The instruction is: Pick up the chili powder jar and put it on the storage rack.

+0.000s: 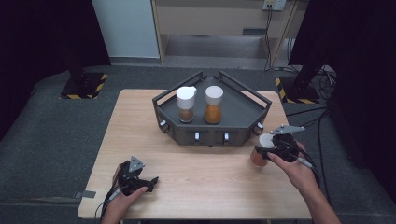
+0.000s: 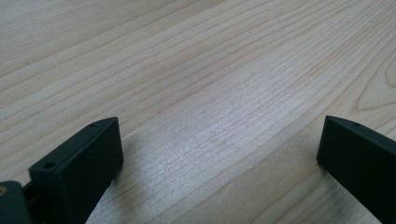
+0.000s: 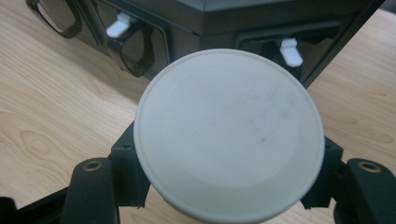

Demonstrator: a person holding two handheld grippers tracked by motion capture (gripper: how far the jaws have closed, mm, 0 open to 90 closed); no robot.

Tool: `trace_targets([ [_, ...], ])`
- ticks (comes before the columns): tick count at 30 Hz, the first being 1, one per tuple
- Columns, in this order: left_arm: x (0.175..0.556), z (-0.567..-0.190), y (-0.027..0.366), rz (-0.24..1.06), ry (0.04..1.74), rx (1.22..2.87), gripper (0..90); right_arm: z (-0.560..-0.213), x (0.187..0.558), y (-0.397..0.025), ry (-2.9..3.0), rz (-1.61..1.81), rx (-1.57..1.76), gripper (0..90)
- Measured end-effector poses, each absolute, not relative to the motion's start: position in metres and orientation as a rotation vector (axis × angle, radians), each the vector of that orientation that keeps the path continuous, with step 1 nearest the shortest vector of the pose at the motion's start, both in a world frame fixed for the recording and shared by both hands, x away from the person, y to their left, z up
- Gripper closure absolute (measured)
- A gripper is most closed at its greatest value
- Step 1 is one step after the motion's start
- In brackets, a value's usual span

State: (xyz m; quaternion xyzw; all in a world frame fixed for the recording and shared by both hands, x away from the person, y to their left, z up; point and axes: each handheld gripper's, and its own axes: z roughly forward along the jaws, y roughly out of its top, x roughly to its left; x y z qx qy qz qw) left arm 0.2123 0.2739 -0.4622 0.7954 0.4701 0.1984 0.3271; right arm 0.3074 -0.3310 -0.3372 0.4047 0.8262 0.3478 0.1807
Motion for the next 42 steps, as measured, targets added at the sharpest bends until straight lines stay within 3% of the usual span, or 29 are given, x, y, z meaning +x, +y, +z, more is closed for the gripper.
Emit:
trace_targets([
  [27,0.213,-0.462,0.274,0.519,1.232,2.083,0.0,-0.27,0.301,-0.316,2.405,0.928,1.054,33.9],
  [42,0.213,-0.462,0.274,0.519,1.229,2.084,0.0,-0.25,0.306,-0.305,2.414,0.951,1.039,34.0],
])
